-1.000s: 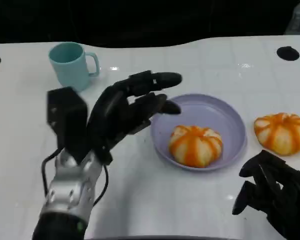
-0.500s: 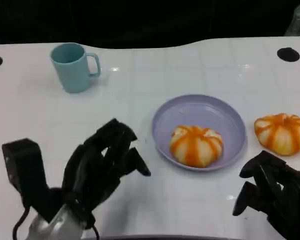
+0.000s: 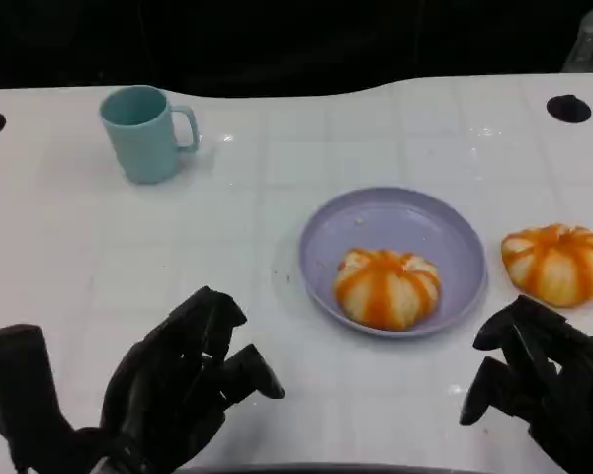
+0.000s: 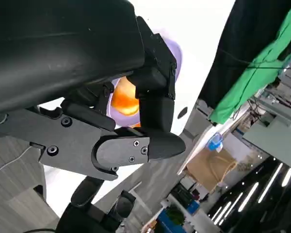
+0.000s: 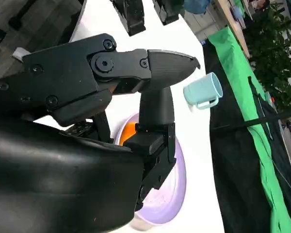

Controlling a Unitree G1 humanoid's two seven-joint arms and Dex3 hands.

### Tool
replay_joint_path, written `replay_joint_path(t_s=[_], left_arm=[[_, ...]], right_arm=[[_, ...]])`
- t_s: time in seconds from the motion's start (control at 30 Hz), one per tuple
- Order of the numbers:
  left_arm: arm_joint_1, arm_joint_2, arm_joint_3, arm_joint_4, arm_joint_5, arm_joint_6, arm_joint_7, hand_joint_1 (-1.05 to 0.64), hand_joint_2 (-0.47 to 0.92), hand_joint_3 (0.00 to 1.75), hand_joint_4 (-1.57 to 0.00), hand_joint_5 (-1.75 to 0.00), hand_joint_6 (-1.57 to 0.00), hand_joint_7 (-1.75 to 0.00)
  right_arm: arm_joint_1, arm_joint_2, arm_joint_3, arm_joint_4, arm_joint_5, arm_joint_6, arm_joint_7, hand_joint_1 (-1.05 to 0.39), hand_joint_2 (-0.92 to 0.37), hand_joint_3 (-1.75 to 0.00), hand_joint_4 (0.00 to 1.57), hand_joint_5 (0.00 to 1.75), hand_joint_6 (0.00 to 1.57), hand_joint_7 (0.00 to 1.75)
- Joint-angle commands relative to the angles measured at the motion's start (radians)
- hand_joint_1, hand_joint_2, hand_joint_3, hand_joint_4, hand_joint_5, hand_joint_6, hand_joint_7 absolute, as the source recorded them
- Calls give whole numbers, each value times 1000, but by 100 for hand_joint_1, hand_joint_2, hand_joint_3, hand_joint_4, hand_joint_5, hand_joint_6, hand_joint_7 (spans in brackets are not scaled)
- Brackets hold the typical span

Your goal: Grasp the bread from the table and place it into the plate.

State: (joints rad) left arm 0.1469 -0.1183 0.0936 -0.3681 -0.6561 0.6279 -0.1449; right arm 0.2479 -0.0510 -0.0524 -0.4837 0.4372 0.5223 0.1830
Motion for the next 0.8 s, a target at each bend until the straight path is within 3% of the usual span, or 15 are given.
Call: replay_joint_path(t_s=[0.03, 0.8], left_arm=[[19, 23, 15, -19, -14, 13, 15, -55, 92, 51, -79, -175, -51, -175], [15, 39, -3, 26, 26, -36, 0, -57, 92, 50, -80, -175, -54, -175]], right_arm=[[2, -9, -10, -17, 12, 9, -8, -44, -92, -37, 63, 175, 49, 160], [-2, -12, -3, -2, -4, -15, 2, -46, -92, -37, 64, 175, 50, 161]])
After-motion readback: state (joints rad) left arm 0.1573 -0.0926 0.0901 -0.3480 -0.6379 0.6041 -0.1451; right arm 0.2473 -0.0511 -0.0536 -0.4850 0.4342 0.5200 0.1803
